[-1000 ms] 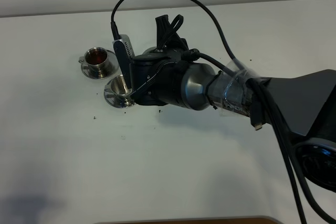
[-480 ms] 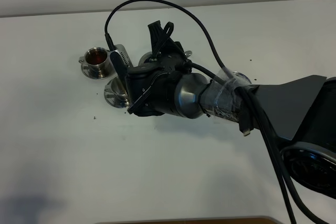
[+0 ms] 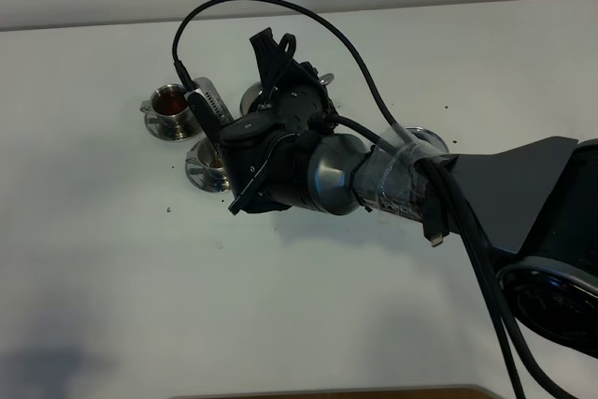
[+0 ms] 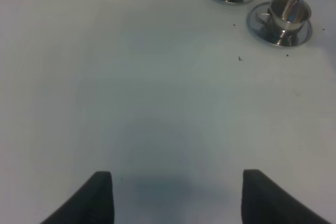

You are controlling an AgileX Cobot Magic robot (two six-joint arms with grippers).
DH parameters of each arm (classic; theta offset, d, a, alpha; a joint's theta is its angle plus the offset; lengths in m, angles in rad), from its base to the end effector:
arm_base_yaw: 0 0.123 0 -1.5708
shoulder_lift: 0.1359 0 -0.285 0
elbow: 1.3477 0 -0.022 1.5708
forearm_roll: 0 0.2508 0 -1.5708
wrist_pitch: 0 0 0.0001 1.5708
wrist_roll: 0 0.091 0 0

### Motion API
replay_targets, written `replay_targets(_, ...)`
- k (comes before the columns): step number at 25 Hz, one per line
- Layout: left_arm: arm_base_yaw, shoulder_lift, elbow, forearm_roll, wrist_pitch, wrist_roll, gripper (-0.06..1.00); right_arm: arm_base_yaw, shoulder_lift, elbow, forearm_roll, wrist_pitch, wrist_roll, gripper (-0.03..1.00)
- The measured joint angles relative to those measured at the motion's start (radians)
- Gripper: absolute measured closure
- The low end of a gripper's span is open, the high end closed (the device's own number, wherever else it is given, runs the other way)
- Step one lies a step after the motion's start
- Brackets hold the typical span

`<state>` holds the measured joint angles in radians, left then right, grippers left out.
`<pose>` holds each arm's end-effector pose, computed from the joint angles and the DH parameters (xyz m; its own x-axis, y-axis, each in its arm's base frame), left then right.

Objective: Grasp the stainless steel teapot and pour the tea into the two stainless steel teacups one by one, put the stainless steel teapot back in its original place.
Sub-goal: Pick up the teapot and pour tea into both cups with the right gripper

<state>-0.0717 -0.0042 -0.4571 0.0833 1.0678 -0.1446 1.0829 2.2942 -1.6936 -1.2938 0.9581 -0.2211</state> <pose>-0.0007 0.0067 0.2650 -0.4919 -0.0688 -0.8679 -0.0432 0.9976 -0.0546 0.2886 0.3910 0.1617 0.2170 -0.8703 0.4421 -0.4258 -0.4919 -0.7594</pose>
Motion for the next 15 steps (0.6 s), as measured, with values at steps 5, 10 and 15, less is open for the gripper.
replay_targets(5,0.000,0.000,0.000,0.000,0.000,0.000,0.36,0.000,0.000,0.000,-0.017,-0.001,-0.012,0.78)
replay_targets(10,0.000,0.000,0.000,0.000,0.000,0.000,0.36,0.000,0.000,0.000,-0.028,0.000,-0.027,0.78)
replay_targets(15,0.000,0.000,0.000,0.000,0.000,0.000,0.36,0.001,0.000,0.000,-0.091,0.007,-0.026,0.78)
